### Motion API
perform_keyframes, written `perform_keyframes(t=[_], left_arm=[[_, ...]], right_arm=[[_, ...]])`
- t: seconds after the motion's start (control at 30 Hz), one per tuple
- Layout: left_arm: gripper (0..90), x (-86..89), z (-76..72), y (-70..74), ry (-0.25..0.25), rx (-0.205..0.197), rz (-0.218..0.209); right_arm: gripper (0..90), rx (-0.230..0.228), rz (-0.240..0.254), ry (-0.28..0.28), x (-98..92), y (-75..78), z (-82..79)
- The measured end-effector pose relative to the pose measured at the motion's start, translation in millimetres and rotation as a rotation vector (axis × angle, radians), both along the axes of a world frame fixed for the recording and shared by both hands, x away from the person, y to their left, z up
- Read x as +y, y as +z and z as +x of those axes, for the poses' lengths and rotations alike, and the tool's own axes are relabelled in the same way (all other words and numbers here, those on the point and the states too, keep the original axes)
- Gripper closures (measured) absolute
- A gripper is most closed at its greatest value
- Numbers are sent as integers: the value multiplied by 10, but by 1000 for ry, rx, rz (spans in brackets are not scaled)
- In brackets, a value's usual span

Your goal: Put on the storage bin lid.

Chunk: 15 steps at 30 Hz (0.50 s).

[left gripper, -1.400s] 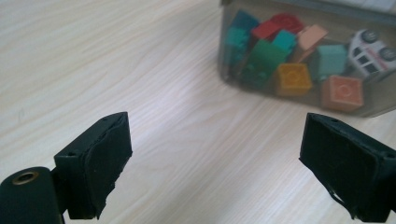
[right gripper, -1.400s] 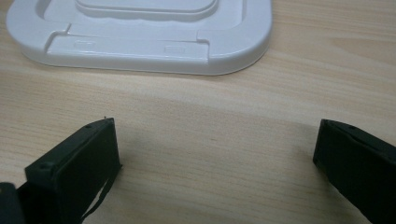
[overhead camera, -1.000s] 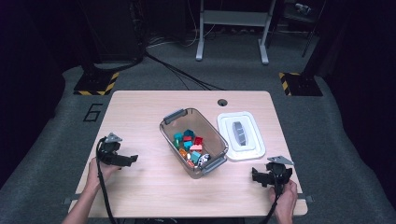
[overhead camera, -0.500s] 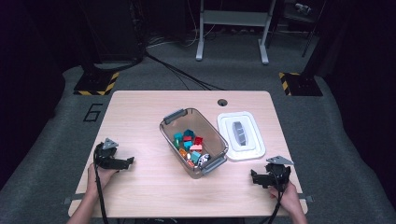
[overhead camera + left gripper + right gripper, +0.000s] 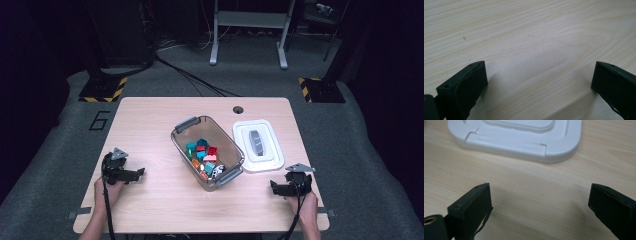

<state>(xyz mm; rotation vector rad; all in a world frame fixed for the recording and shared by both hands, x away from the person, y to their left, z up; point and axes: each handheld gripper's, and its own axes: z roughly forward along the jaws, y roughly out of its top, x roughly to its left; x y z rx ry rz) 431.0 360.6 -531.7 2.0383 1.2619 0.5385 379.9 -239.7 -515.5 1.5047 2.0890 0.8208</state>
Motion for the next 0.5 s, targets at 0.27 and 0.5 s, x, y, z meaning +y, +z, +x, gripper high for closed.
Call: perform_keyframes(t=[0.27,0.5], left_arm=[[1,-4,14,10,-7,11,5],[1,-12,20,4,-5,5,1]], right_arm=[[0,2,86,-24,83,238,383],[0,25,54,-4,302,371,739]])
